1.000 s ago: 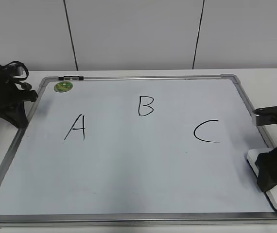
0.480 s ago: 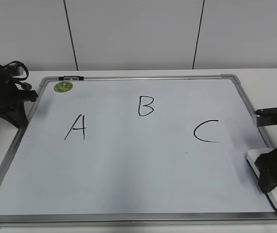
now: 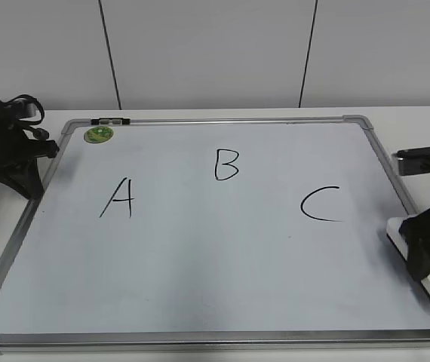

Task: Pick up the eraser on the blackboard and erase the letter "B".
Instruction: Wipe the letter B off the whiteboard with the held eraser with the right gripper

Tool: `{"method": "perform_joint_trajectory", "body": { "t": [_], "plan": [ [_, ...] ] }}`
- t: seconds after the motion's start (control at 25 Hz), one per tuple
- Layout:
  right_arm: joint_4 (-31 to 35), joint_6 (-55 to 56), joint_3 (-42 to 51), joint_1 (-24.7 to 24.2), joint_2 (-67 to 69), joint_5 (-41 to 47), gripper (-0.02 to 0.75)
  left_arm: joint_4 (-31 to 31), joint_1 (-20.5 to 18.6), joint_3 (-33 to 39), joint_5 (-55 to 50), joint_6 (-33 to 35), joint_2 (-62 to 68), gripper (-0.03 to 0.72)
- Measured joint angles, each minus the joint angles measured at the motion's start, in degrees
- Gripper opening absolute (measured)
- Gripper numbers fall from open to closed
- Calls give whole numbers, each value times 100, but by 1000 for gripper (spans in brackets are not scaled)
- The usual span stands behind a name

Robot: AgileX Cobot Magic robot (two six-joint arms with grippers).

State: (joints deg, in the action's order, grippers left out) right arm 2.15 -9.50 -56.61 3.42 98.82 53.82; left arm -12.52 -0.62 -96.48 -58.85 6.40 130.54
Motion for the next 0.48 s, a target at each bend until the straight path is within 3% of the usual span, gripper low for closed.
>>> {"method": "perform_joint_trajectory", "body": {
  "t": [0.48],
  "plan": [
    [-10, 0, -1864, 978, 49, 565, 531, 0, 0, 0, 0, 0, 0, 38]
  ]
}}
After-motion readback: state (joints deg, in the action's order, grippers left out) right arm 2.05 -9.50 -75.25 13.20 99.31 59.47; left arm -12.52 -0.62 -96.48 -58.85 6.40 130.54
